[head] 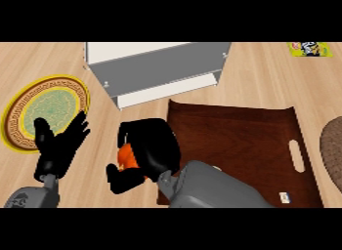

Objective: Pick the squash from the tray and place it in the tiered shelf

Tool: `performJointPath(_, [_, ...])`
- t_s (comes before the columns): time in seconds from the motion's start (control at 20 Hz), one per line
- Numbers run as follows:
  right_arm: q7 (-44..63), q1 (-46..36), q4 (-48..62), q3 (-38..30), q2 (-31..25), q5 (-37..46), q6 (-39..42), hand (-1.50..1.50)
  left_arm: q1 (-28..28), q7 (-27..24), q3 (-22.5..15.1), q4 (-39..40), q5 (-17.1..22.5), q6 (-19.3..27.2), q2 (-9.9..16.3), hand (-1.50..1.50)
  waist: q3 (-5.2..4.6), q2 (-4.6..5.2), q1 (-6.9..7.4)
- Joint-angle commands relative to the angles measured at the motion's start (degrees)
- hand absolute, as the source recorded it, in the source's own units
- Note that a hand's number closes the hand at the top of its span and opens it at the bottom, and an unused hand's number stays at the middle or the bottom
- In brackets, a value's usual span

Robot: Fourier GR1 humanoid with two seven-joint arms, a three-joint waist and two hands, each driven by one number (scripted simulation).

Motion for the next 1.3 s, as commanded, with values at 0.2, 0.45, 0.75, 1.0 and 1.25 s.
performJointPath(0.2, [20.8,-17.3,-16.9,-1.4,0.0,2.2,-1.2,1.50,2.3,2.1,1.5,-1.7,-0.3,1.9,0.5,0.00,-0.25,-0.63,-2.96])
performJointPath(0.45, [26.2,-25.2,-19.9,-11.9,0.0,0.3,7.6,1.50,4.0,2.2,1.3,-3.5,-0.4,0.4,1.2,0.00,-0.23,-0.40,-3.55])
performJointPath(0.75, [22.9,-34.5,-10.0,-24.2,0.0,-1.7,9.5,1.50,2.5,0.5,1.4,-1.2,-1.3,1.5,-0.9,0.00,-0.28,-0.07,-3.33])
performJointPath(1.0, [20.0,-39.9,-2.7,-31.0,-1.3,-2.0,11.4,1.50,1.9,0.1,3.9,0.3,0.8,-2.1,1.2,0.00,-0.28,0.02,-3.24])
performJointPath(1.25, [10.6,-46.1,10.2,-37.9,-3.7,-2.9,11.2,1.50,1.8,1.1,2.1,-0.8,-1.5,0.5,-1.0,0.00,-0.29,0.24,-2.68])
